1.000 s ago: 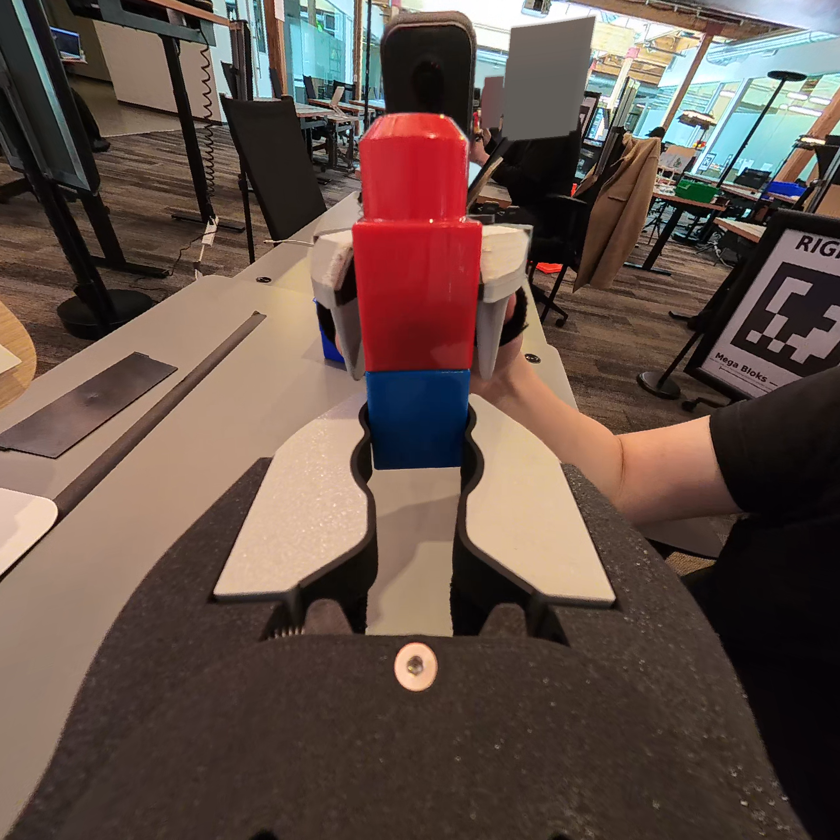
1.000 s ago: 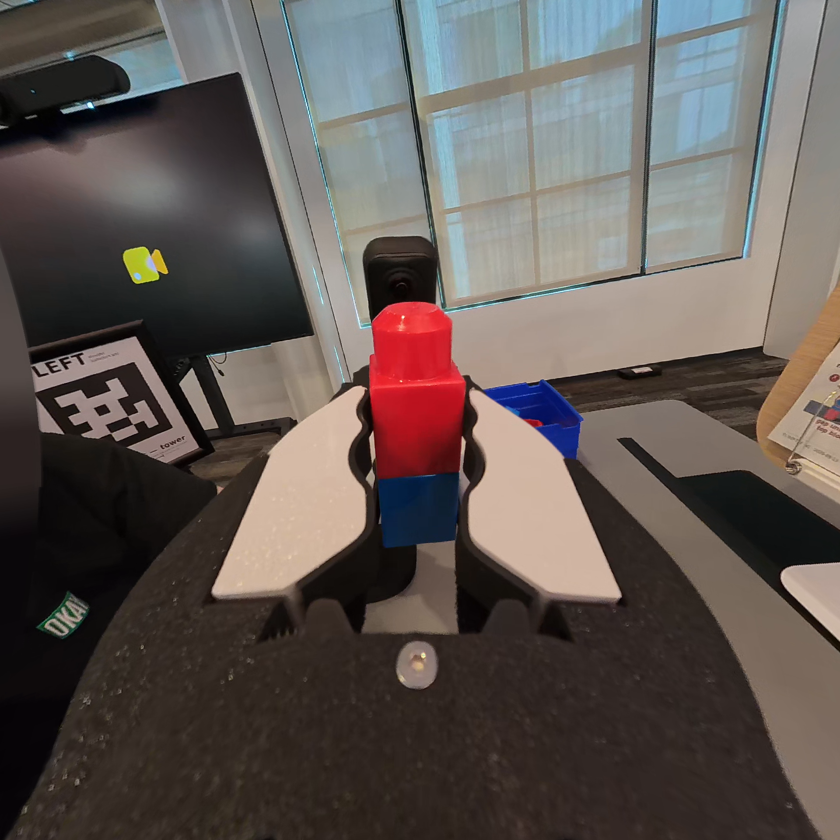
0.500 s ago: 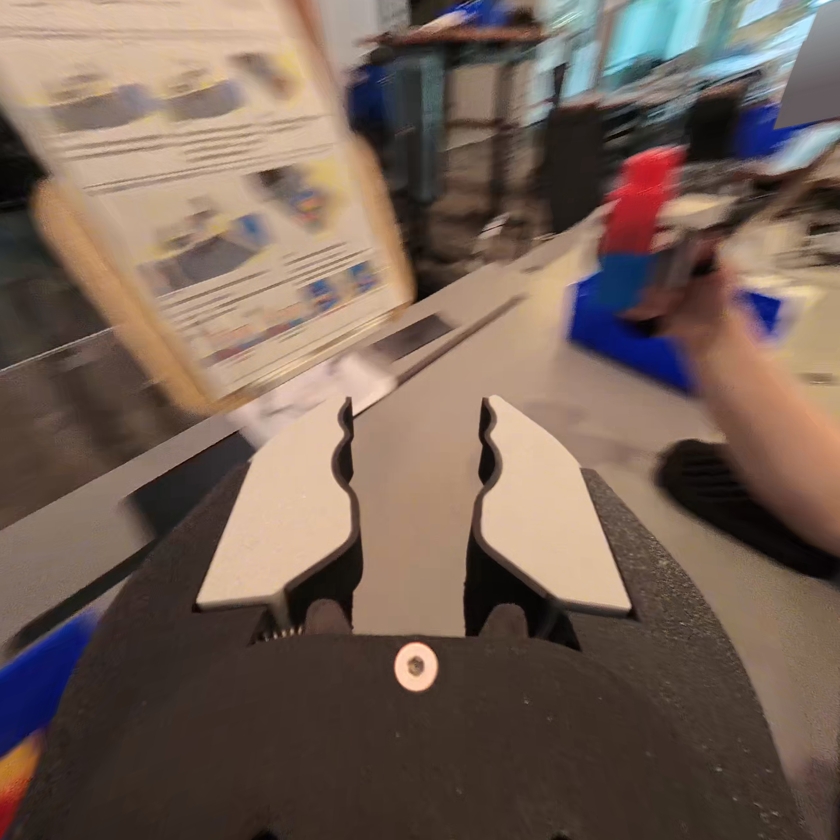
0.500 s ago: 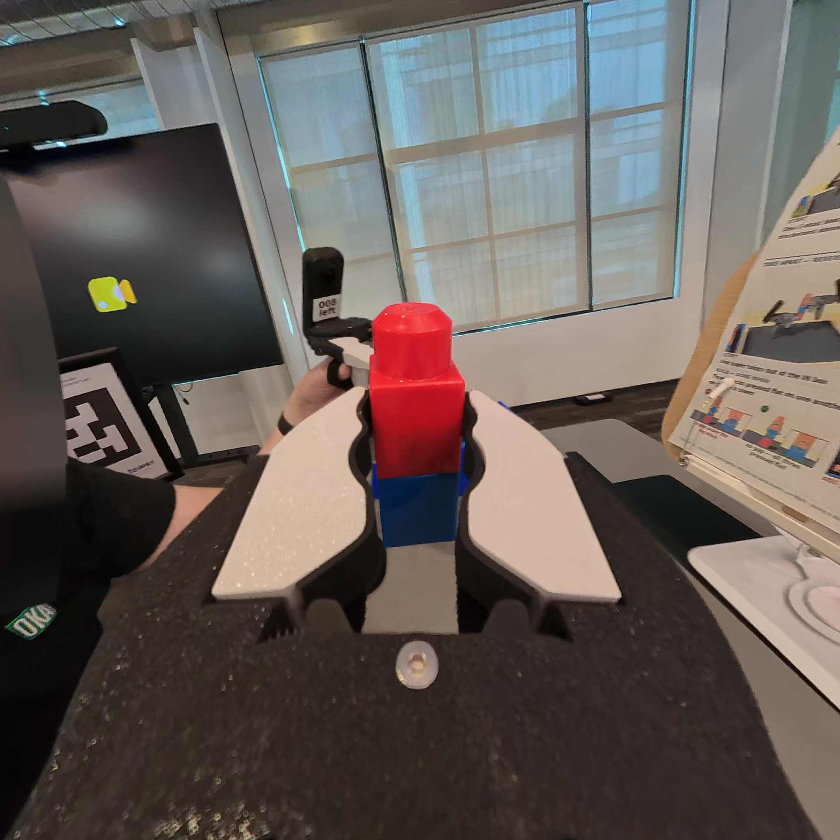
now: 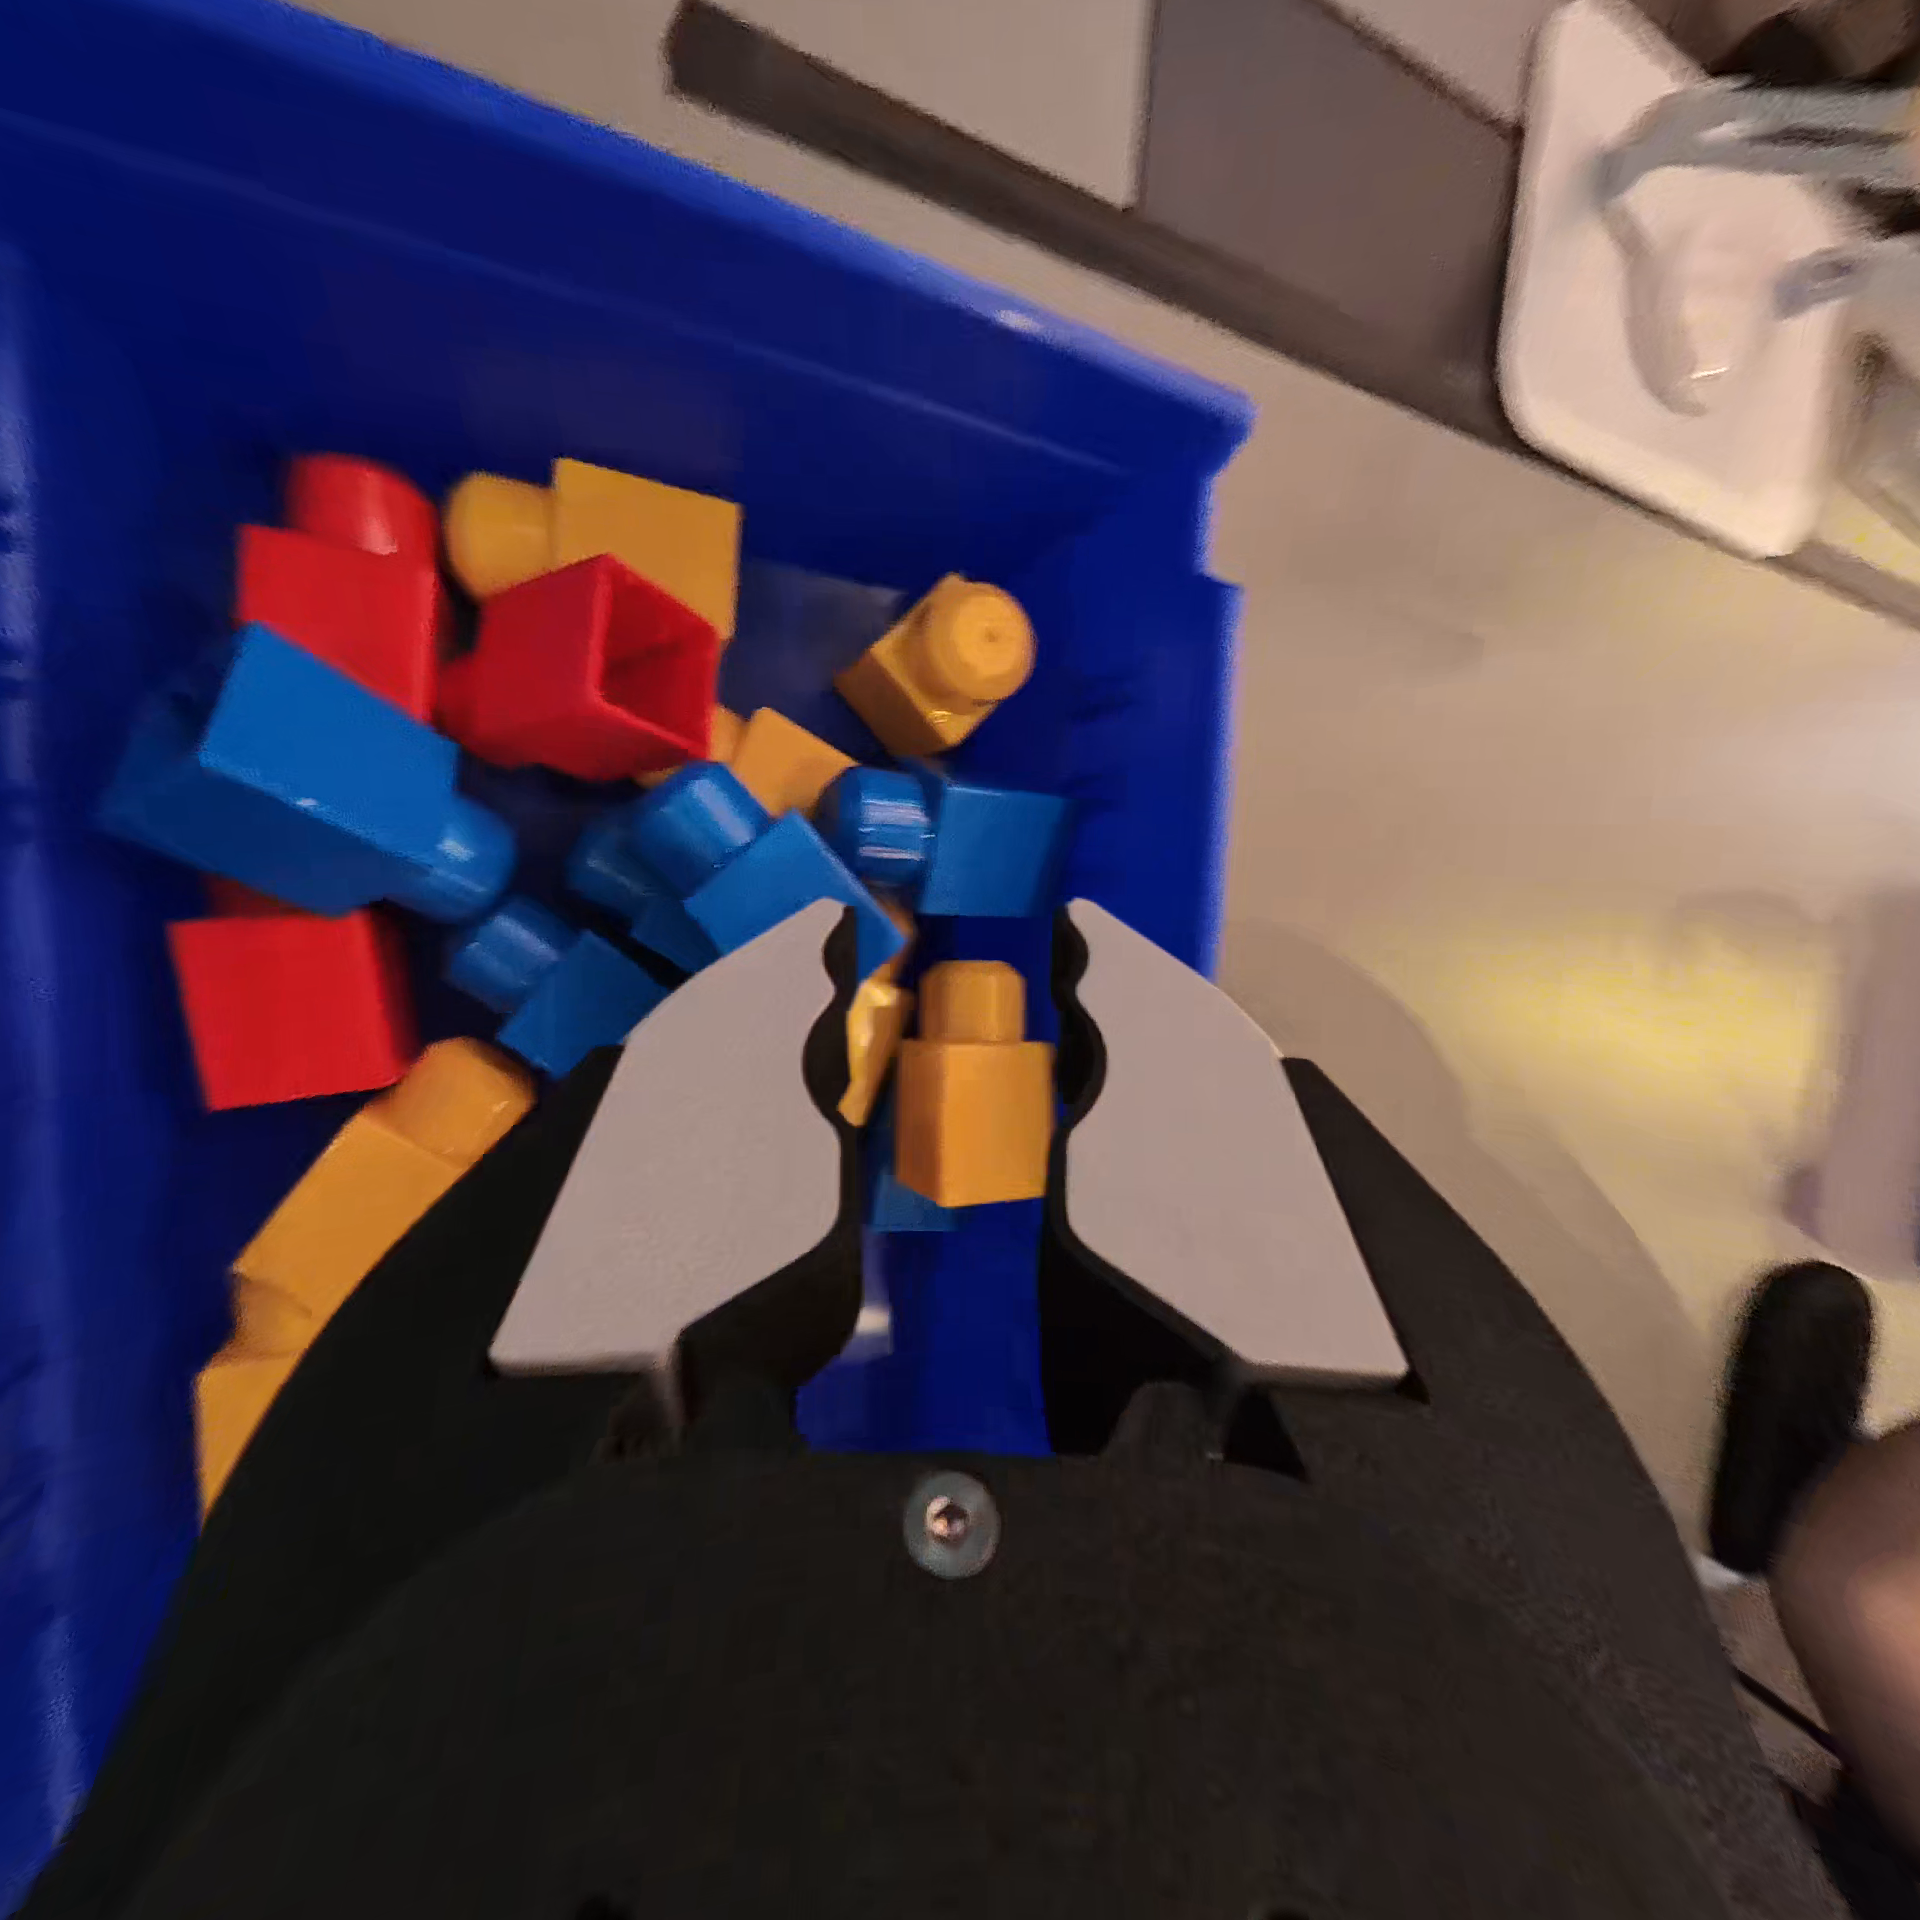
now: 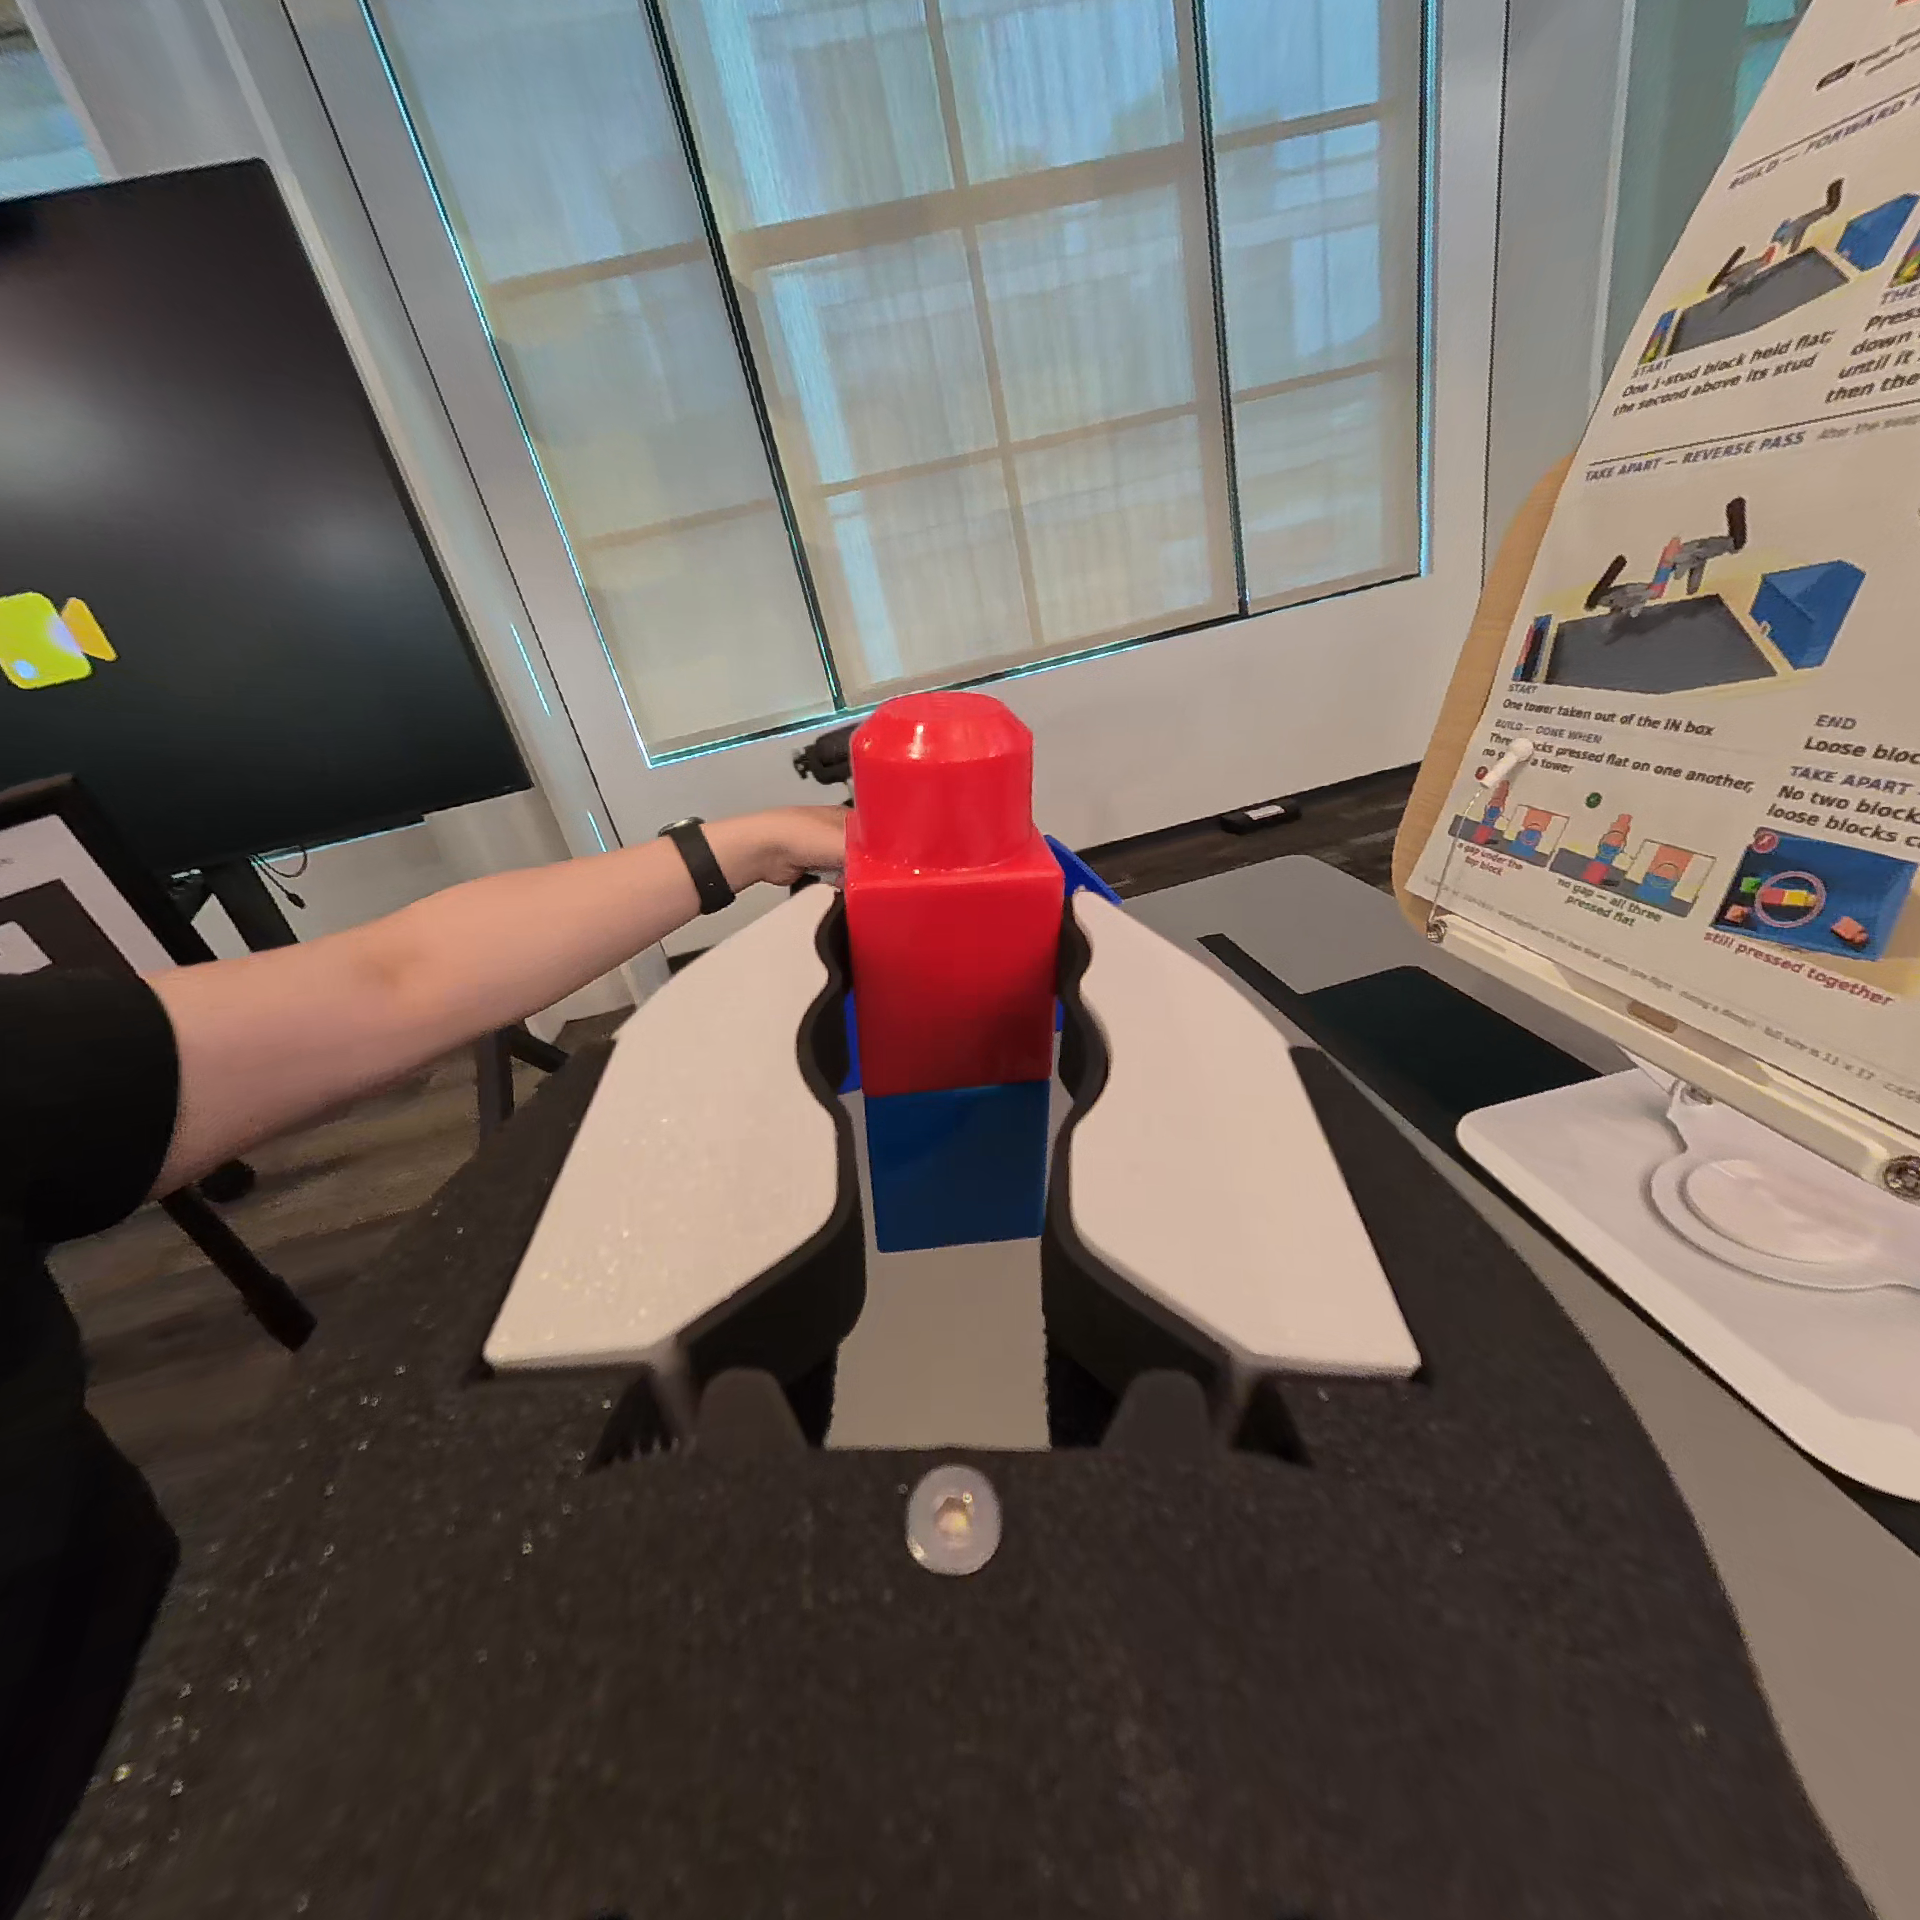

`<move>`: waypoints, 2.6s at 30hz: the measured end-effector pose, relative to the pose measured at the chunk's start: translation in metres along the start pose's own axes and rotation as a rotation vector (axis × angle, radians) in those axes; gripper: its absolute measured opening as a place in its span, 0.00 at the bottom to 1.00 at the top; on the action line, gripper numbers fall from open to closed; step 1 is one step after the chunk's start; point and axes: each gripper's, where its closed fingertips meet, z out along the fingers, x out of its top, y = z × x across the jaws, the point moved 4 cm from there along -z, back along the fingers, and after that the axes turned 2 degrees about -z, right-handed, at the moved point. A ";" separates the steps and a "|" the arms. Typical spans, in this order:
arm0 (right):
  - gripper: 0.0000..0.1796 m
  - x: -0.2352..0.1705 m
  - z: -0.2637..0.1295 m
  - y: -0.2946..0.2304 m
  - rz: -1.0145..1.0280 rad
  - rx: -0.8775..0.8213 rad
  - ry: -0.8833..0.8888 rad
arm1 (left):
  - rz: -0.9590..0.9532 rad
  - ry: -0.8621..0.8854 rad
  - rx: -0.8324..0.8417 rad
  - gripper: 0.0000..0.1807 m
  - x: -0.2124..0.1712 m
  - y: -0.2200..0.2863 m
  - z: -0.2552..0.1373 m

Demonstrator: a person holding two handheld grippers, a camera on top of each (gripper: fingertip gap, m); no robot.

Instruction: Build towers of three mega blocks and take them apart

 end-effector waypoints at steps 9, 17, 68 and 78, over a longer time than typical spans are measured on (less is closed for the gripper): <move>0.20 0.001 -0.009 0.005 0.038 0.007 0.038 | -0.101 -0.188 0.349 0.32 0.000 -0.022 0.022; 0.20 0.003 -0.015 0.007 0.054 0.017 0.058 | -0.158 -0.252 0.433 0.29 -0.009 -0.035 0.034; 0.20 -0.063 0.091 -0.033 -0.073 0.161 -0.275 | 0.662 0.572 -1.361 0.20 -0.053 0.357 -0.087; 0.20 -0.077 0.101 -0.031 0.011 0.207 -0.258 | 0.712 0.526 -1.260 0.20 -0.065 0.367 -0.066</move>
